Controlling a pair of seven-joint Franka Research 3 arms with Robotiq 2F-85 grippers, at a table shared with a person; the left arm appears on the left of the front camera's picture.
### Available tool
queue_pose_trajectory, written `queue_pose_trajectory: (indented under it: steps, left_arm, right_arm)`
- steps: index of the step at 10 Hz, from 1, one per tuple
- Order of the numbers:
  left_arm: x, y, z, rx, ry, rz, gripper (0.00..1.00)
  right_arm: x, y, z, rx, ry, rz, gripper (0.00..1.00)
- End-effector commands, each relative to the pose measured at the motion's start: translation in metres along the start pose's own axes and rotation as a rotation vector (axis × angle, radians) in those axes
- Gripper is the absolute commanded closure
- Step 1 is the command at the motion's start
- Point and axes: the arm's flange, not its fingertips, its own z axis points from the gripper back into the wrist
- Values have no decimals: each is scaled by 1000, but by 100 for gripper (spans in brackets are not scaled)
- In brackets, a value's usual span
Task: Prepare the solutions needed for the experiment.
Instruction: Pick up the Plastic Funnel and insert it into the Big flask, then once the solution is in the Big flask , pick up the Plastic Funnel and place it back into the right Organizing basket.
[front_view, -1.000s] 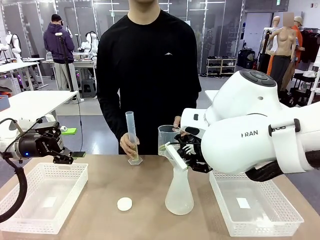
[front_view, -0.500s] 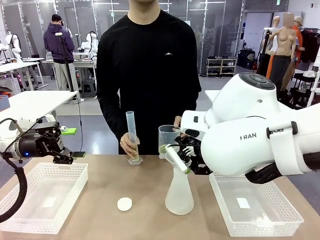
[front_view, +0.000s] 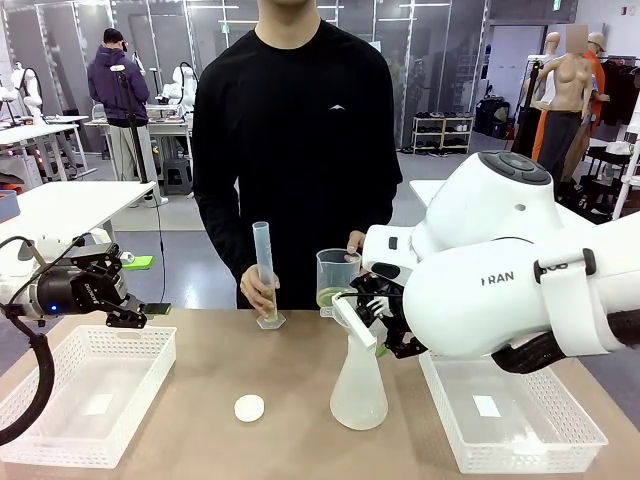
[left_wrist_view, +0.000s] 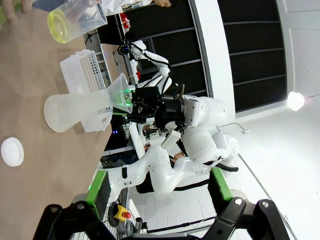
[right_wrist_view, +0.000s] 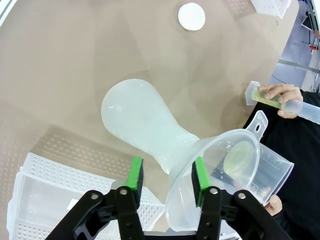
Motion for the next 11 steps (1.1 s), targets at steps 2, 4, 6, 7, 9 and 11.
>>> queue_pose_trajectory:
  steps: [2, 4, 6, 7, 9, 11]
  left_arm:
    - [0, -1, -1, -6, -2, -7, 0]
    - [0, -1, -1, -6, -2, -7, 0]
    - [0, -1, -1, -6, -2, -7, 0]
    - [0, -1, -1, -6, -2, -7, 0]
    - [0, -1, -1, -6, -2, -7, 0]
    - [0, -1, -1, -6, -2, -7, 0]
  right_arm:
    - [0, -1, 1, -8, 1, 0, 20]
    - [0, -1, 1, -8, 1, 0, 20]
    - [0, -1, 1, -8, 1, 0, 20]
    - [0, -1, 1, -8, 1, 0, 20]
    - [0, -1, 1, -8, 1, 0, 20]
    - [0, 0, 0, -1, 0, 1, 19]
